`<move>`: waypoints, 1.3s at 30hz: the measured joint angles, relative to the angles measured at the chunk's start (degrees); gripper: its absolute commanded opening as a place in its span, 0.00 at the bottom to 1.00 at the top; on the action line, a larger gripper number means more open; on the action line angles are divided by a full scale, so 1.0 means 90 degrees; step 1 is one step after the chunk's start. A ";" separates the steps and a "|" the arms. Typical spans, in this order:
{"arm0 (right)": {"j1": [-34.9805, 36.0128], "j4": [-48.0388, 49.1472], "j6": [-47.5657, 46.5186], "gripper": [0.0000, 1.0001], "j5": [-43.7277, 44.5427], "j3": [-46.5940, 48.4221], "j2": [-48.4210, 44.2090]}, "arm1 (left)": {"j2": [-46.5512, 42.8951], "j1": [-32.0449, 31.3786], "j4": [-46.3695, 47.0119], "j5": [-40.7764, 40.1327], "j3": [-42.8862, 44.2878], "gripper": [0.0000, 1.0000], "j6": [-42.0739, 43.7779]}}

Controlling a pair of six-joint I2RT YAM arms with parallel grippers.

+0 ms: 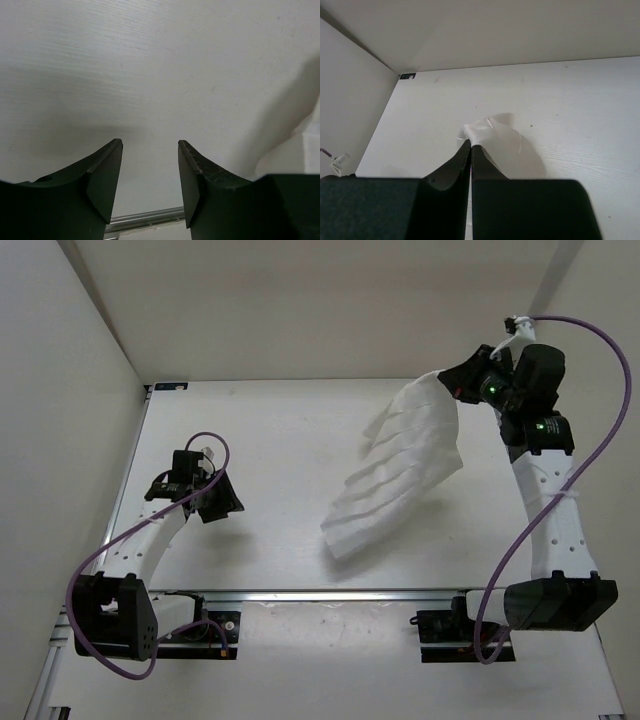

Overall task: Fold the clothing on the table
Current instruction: Flatten the skirt out

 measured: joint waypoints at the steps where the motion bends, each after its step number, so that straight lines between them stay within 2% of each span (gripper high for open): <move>1: 0.0180 -0.0024 -0.0017 0.00 0.0097 0.0012 0.0024 | 0.0010 -0.0007 0.0002 0.0000 0.0000 0.59 0.0005; 6: 0.1083 0.0027 -0.0046 0.00 0.0287 0.0308 0.0457 | 0.0022 -0.0010 0.0010 0.0000 0.0000 0.59 0.0024; 11: 0.2390 0.0029 -0.0228 0.00 0.0350 0.0699 0.1256 | 0.0022 -0.0007 0.0010 0.0000 0.0000 0.59 0.0044; 17: 0.3349 -0.0044 -0.0323 0.00 -0.0049 0.0619 0.1919 | 0.0022 0.0000 0.0010 0.0005 0.0000 0.59 0.0063; 22: 0.3502 -0.0534 -0.0534 0.00 -0.0828 0.0573 0.2382 | 0.0024 0.0002 0.0010 0.0012 -0.0005 0.59 0.0066; 27: 0.3640 -0.1095 -0.0857 0.00 -0.1095 0.0223 0.2545 | 0.0134 0.0002 0.0012 0.0046 -0.0005 0.59 0.0063; 32: 0.3291 -0.1158 -0.0777 0.00 -0.1404 0.0121 0.2548 | 0.0255 0.0002 0.0034 0.0104 -0.0005 0.59 0.0061; 36: 0.2907 -0.1151 -0.0629 0.00 -0.1362 0.0964 0.3075 | 0.0299 0.0002 0.0034 0.0126 -0.0005 0.59 0.0058; 39: 0.2793 -0.1154 -0.0515 0.00 -0.1209 0.2397 0.3939 | 0.0299 0.0002 0.0034 0.0146 -0.0005 0.59 0.0063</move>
